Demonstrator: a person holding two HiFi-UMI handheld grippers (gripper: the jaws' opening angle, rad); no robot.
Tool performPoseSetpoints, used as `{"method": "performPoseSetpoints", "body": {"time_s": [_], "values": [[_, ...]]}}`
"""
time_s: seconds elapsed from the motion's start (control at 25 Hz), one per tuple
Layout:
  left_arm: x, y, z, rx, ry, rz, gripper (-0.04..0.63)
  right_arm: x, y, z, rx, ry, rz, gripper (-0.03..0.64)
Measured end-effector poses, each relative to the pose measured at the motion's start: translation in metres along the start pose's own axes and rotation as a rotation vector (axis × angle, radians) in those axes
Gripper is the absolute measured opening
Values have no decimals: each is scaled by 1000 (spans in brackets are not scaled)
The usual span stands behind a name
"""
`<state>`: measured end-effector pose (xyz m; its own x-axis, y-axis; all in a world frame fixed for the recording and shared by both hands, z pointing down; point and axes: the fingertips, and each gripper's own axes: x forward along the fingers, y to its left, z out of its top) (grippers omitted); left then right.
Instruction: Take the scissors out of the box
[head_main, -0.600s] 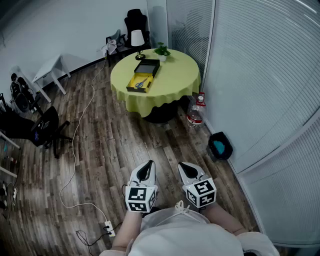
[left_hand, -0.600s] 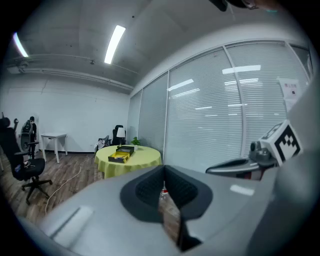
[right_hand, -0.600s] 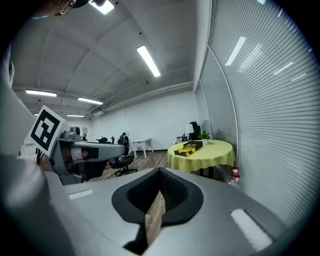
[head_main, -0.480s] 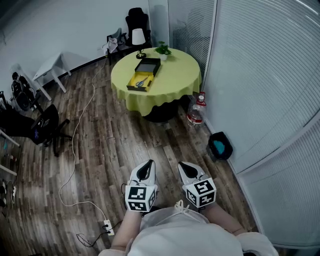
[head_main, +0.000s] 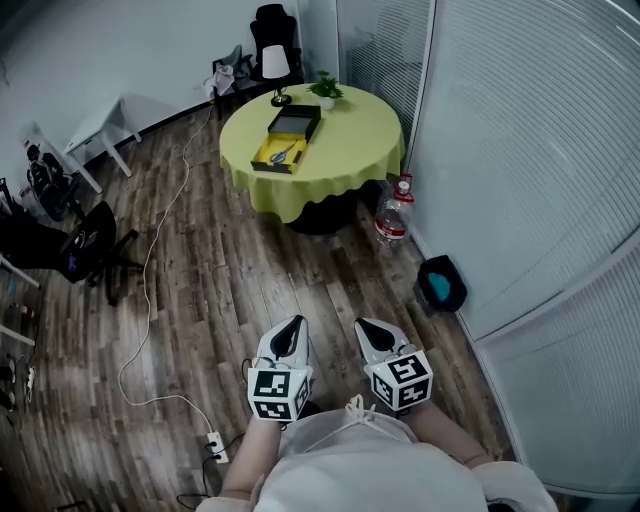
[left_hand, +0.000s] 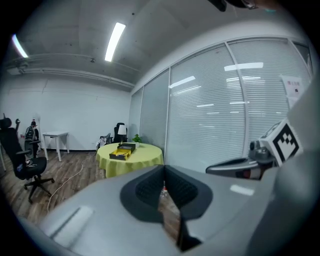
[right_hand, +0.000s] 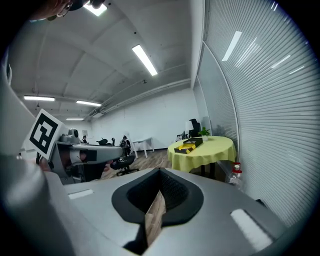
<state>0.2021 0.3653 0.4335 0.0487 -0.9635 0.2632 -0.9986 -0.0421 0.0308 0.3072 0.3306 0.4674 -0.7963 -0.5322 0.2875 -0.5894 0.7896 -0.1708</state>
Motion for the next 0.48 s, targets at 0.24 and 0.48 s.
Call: {"method": "performPoseSetpoints", "body": {"time_s": [0.24, 0.48], "values": [[14, 26, -9, -8, 12, 9, 6, 31, -4, -5, 27, 24, -5, -2], [49, 85, 2, -6, 1, -18, 8, 95, -4, 9, 50, 29, -41, -2]]}}
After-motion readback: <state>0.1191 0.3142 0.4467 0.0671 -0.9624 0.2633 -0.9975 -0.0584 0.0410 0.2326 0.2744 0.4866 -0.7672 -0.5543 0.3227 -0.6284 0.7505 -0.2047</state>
